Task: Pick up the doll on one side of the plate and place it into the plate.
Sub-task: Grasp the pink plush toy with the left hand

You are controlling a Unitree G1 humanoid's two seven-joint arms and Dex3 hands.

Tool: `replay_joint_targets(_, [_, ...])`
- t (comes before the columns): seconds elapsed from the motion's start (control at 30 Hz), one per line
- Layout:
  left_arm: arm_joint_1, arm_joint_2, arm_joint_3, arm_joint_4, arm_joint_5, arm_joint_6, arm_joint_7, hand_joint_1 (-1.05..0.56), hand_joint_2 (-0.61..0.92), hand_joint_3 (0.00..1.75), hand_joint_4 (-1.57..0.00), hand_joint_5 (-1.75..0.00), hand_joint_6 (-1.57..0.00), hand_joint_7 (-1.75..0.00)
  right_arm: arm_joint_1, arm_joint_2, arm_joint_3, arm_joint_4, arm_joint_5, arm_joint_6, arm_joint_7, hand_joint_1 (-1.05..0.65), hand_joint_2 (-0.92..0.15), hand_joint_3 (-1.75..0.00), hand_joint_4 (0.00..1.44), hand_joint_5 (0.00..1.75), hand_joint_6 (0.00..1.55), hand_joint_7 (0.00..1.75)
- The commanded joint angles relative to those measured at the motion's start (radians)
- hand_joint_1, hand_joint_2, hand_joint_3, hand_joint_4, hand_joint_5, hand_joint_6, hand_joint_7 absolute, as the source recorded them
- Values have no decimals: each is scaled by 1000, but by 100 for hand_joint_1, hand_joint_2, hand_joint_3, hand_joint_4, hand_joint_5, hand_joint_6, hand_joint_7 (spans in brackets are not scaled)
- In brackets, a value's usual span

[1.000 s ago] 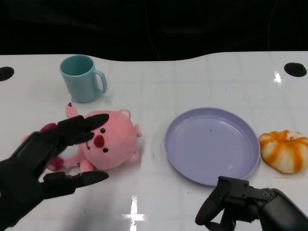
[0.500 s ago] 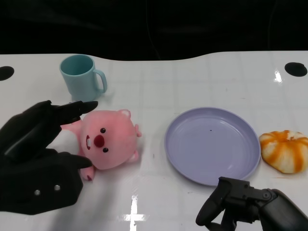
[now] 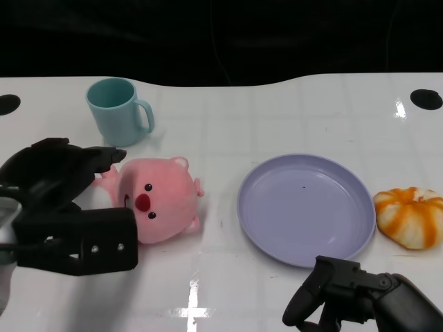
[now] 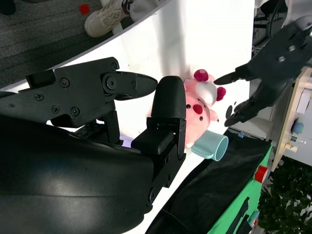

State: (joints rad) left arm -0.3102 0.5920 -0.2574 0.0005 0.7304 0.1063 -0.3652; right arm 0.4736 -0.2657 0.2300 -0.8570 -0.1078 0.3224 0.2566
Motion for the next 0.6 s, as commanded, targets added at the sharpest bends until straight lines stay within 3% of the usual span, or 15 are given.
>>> replay_joint_targets(0.03, [-58,17,-32,59,33,0,-30,-64,90,1,-10,-36,-27,0,3,-2,-5,-25,3,11,-5,-27,-92,-33,67,157,60,127])
replay_joint_targets(0.3, [-171,-20,-112,240,74,7,-40,-66,89,0,-17,-20,-28,0,2,-7,4,-35,-11,12,-8,-25,-92,-33,66,156,60,127])
replay_joint_targets(0.6, [-277,-69,-199,458,92,-14,-31,-68,90,0,-21,-14,-30,-1,9,-4,9,-52,-13,23,-8,-25,-92,-33,67,154,60,126])
